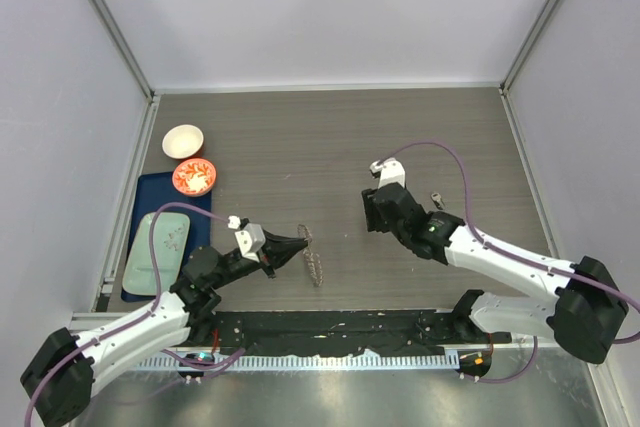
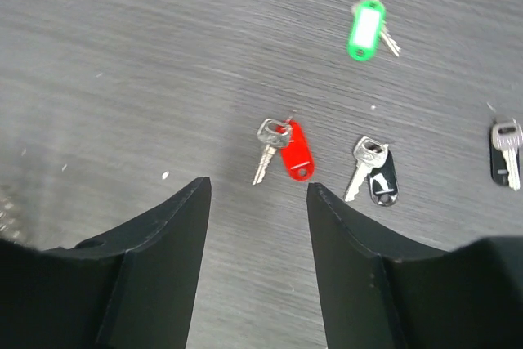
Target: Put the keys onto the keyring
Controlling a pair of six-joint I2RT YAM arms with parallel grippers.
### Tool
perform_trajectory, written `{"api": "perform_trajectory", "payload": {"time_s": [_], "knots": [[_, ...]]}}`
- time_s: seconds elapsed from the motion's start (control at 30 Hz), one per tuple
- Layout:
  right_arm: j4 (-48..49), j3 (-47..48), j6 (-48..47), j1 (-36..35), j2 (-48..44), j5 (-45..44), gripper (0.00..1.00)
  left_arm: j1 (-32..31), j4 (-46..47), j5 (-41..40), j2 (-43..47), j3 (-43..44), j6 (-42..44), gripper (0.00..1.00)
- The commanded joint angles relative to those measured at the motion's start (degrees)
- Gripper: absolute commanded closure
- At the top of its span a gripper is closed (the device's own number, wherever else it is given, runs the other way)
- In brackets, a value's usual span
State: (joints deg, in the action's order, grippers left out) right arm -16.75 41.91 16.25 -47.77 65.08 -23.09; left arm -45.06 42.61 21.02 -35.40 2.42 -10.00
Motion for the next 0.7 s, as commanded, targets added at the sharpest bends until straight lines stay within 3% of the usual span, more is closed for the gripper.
{"api": "perform_trajectory", "payload": {"time_s": [0.0, 0.27, 0.67], "knots": [[12.70, -4.11, 10.72, 0.13, 0.92, -12.93, 0.44, -0.21, 4.67, -1.50, -0.29, -2.06, -0.28, 1.00], [24.92, -8.25, 13.71, 1.71, 9.00, -15.14, 0.61, -0.29, 5.47, -1.94, 0.06, -2.06, -0.81, 1.00], [31.43, -8.95, 13.28, 3.03, 17.80, -14.18, 0.67, -0.29, 4.94, -2.21, 0.86, -2.06, -0.90, 1.00]]}}
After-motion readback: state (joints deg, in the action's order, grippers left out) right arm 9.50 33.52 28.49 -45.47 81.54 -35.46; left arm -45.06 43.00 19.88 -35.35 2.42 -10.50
